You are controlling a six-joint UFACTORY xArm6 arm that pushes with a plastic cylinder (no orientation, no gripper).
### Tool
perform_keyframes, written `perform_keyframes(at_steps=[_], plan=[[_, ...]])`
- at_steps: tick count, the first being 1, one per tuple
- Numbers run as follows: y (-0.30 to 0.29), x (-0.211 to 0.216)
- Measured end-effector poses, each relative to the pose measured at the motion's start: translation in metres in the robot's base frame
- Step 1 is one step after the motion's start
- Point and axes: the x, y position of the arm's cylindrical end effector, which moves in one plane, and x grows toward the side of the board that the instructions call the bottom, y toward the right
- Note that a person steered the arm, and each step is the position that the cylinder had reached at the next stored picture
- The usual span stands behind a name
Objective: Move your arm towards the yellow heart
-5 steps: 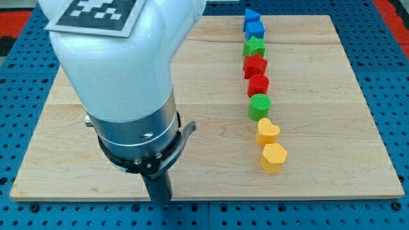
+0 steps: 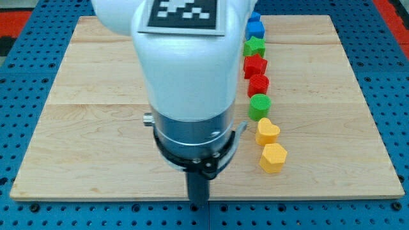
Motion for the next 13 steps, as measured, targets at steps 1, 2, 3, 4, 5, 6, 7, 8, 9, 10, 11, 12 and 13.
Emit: perform_keyframes(at_steps=[1,2,3,4,5,6,7,8,9,10,11,12,13], plan=[[0.046,-0.001],[0.105,-0.001],[0.109,-0.003],[0.144,-0.038],[0.168,-0.074],[0.173,-0.083],[0.173,-0.083],[0.173,-0.083],[0.173,-0.104],[0.164,-0.131],[0.134,-0.127],[0.114,-0.102],[0.128,-0.112]])
